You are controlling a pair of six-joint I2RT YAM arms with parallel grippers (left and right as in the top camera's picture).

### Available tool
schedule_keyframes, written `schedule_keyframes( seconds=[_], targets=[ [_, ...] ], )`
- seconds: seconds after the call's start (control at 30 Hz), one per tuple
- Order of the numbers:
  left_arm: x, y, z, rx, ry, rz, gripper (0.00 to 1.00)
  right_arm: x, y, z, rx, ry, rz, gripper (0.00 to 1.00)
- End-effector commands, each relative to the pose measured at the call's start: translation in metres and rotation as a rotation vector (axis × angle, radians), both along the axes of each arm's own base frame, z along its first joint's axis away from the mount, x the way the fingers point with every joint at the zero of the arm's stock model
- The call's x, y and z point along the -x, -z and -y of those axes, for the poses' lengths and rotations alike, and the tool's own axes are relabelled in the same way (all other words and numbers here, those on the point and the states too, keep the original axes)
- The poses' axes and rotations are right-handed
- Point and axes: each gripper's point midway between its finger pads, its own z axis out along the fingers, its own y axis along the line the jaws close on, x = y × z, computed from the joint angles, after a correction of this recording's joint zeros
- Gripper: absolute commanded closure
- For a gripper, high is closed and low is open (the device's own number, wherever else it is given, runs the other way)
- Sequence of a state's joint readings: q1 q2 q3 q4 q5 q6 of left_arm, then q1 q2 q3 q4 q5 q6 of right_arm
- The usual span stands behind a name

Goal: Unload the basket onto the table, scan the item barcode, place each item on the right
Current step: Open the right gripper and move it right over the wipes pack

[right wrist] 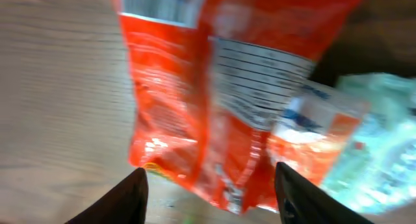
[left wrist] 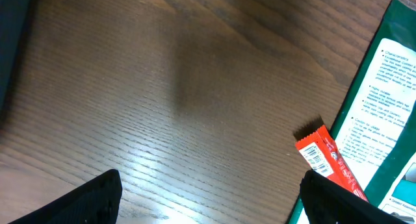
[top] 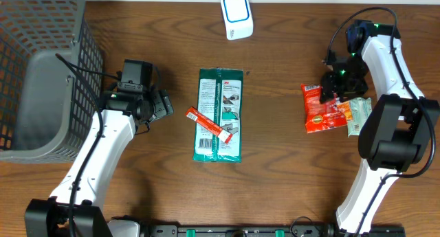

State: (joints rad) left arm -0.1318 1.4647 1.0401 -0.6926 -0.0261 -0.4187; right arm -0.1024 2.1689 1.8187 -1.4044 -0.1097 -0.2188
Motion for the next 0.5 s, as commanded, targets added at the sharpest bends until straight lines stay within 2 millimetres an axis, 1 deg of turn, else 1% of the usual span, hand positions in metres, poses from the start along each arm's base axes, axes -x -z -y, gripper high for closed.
schedule_keyframes(
  seconds=[0.0,0.1,0.27,0.33,0.47],
  targets=[
    [-0.003,-0.002,-0.002,-0.005,-0.011,0.005,0.11,-0.008,-0.016,-0.019,-0.1,0.013,0.052,0.39],
    [-0.003,-0.002,-0.002,-0.005,-0.011,0.005,0.12,-0.01,-0.014,-0.013,-0.067,0.01,0.06,0.38],
    [-0.003,-0.002,-0.002,-0.005,-0.011,0.004,0.12,-0.02,-0.014,-0.004,-0.06,0.027,0.106,0.38],
    [-0.003,-0.002,-0.002,-0.005,-0.011,0.004,0.12,-0.021,-0.015,0.004,-0.058,0.046,0.111,0.38],
    [-0.003,-0.002,-0.002,-0.005,-0.011,0.004,0.12,-0.02,-0.023,0.025,-0.064,0.107,0.133,0.37]
  ],
)
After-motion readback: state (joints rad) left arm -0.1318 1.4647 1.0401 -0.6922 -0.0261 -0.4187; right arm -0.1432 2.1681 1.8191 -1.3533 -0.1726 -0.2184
